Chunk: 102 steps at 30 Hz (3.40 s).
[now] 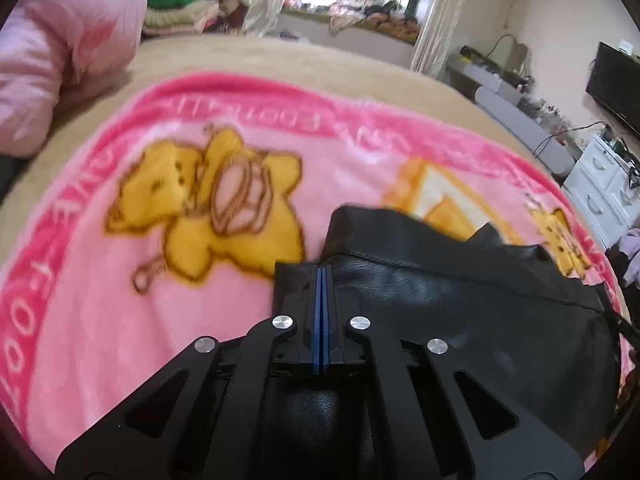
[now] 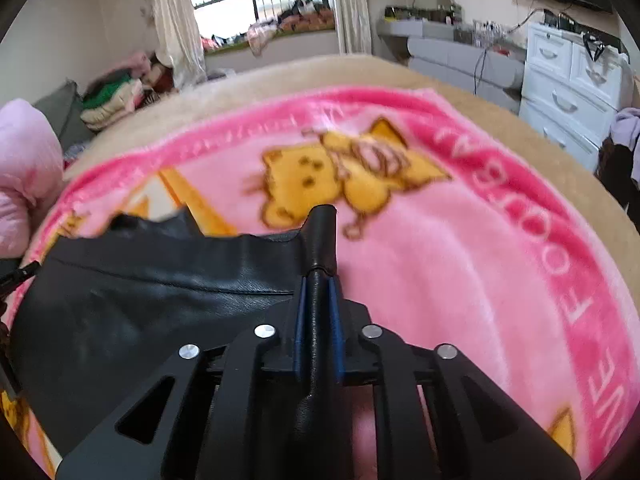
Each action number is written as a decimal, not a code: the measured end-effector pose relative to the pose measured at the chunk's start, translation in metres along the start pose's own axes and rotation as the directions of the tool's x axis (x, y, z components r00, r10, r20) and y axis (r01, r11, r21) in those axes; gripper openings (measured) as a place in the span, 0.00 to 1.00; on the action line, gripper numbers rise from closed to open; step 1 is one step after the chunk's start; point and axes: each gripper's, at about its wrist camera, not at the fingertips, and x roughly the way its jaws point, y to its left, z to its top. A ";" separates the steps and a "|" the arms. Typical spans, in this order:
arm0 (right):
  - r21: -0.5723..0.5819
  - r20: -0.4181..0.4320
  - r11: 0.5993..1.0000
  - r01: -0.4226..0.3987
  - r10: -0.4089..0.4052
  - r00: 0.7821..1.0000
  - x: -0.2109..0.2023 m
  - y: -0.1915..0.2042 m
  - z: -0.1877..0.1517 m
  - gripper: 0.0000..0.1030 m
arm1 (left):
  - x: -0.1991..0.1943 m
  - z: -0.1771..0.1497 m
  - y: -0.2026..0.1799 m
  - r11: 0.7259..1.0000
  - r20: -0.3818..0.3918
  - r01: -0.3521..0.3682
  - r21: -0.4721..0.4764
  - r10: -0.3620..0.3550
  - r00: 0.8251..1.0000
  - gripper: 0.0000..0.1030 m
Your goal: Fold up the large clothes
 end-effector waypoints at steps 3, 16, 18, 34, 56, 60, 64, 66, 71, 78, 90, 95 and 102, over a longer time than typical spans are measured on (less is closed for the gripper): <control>0.007 -0.025 1.000 0.000 0.000 1.000 0.010 -0.001 -0.007 0.14 | 0.004 -0.004 0.002 1.000 -0.013 0.001 -0.005 -0.001 1.000 0.00; 0.064 -0.036 0.998 -0.019 0.021 0.999 -0.006 -0.009 -0.004 0.61 | -0.026 0.002 -0.010 0.999 0.011 -0.024 0.031 0.023 1.000 0.40; 0.085 -0.039 0.996 -0.030 0.033 0.999 -0.011 -0.011 -0.004 0.68 | -0.033 0.003 -0.014 0.999 0.015 -0.024 0.044 0.024 1.000 0.42; 0.090 0.036 0.988 -0.123 0.120 0.992 -0.079 -0.002 -0.023 0.88 | -0.084 -0.003 -0.024 0.992 0.034 -0.057 0.114 0.054 0.998 0.78; 0.177 -0.043 0.969 -0.172 0.182 0.982 -0.097 -0.011 -0.095 0.91 | -0.070 -0.061 0.022 0.979 -0.136 0.156 -0.130 -0.174 0.975 0.91; 0.243 -0.089 0.945 -0.217 0.244 0.966 -0.081 -0.021 -0.101 0.70 | -0.059 -0.069 0.017 0.970 -0.172 0.180 -0.163 -0.207 0.963 0.91; 0.305 -0.102 0.905 -0.298 0.342 0.934 -0.070 -0.025 -0.105 0.44 | -0.057 -0.073 0.007 0.984 -0.181 0.140 -0.107 -0.158 0.971 0.91; 0.272 -0.094 0.918 -0.288 0.323 0.942 -0.076 -0.022 -0.101 0.36 | -0.058 -0.076 0.003 0.985 -0.182 0.134 -0.106 -0.152 0.972 0.89; 0.193 -0.102 0.952 -0.239 0.262 0.960 -0.078 -0.020 -0.090 0.32 | -0.071 -0.081 -0.005 0.984 -0.177 0.143 -0.107 -0.160 0.971 0.88; 0.163 -0.116 0.969 -0.186 0.206 0.972 -0.075 -0.038 -0.078 0.32 | -0.088 -0.103 -0.029 0.991 -0.179 0.127 -0.040 -0.132 0.975 0.88; 0.101 -0.043 0.991 -0.089 0.094 0.995 -0.105 -0.027 -0.084 0.71 | -0.099 -0.089 -0.035 0.995 -0.135 0.095 0.010 -0.092 0.986 0.89; 0.056 0.039 0.992 -0.112 0.110 0.993 -0.121 -0.013 -0.079 0.71 | -0.109 -0.085 -0.038 0.997 -0.105 0.069 0.045 -0.064 0.992 0.90; -0.022 0.067 0.987 -0.159 0.160 0.985 -0.130 0.020 -0.078 0.66 | -0.135 -0.079 -0.050 0.992 -0.017 0.041 0.123 -0.040 0.999 0.90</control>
